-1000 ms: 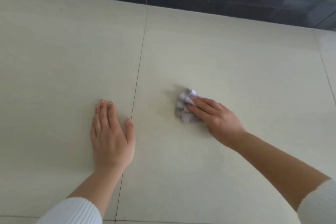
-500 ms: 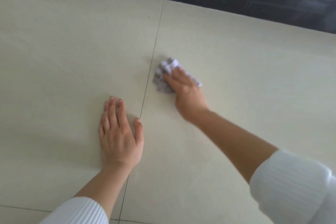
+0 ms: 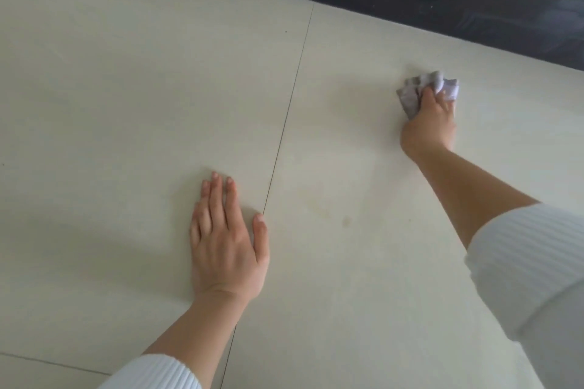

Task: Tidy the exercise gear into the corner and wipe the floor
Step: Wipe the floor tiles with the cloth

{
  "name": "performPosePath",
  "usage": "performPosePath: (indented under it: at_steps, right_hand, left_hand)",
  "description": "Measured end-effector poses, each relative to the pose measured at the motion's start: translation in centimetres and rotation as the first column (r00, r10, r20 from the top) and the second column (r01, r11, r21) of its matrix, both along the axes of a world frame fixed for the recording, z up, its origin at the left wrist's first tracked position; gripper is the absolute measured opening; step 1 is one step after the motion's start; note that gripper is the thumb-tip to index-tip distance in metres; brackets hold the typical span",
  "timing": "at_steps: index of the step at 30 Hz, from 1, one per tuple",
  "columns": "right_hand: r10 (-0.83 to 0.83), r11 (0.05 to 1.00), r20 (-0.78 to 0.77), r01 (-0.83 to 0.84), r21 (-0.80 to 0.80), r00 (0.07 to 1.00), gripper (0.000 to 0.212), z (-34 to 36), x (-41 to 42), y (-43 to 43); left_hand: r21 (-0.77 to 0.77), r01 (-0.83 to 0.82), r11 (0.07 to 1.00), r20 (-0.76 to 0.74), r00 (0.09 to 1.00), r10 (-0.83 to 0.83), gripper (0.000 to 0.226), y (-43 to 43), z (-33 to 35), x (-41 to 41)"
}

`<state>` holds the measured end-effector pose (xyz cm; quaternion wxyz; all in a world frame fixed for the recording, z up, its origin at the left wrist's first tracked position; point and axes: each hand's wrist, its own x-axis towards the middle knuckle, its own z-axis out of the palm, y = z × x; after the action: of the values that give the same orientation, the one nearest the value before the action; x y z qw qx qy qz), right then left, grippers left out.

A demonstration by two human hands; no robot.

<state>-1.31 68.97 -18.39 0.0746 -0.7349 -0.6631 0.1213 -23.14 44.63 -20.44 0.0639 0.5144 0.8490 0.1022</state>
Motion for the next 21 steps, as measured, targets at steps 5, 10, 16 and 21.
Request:
performPosePath:
  at_steps: [5,10,16,21]
  right_hand:
    - [0.368,0.928,-0.072,-0.371,-0.035,0.927,0.053,0.5,-12.9,0.8]
    - [0.818,0.543,-0.189,-0.838,-0.058,0.543,0.072,1.2,-20.6,-7.2]
    - [0.738,0.662,-0.182,-0.75,0.004,0.65,0.082,0.6,-8.5,-5.9]
    - [0.072,0.997,-0.195,-0.068,0.027,0.978,0.077,0.4,1.8,-8.1]
  left_hand:
    - [-0.006,0.006,1.0,-0.012,1.0,-0.006,0.065,0.1,0.0,-0.1]
    - [-0.005,0.001,1.0,-0.004,1.0,-0.001,0.066,0.1,0.0,-0.1]
    - [-0.025,0.006,1.0,-0.004,1.0,-0.007,0.066,0.0,-0.1,-0.1]
    - [-0.032,0.022,0.999,0.022,1.0,-0.021,0.066,-0.1,0.0,-0.1]
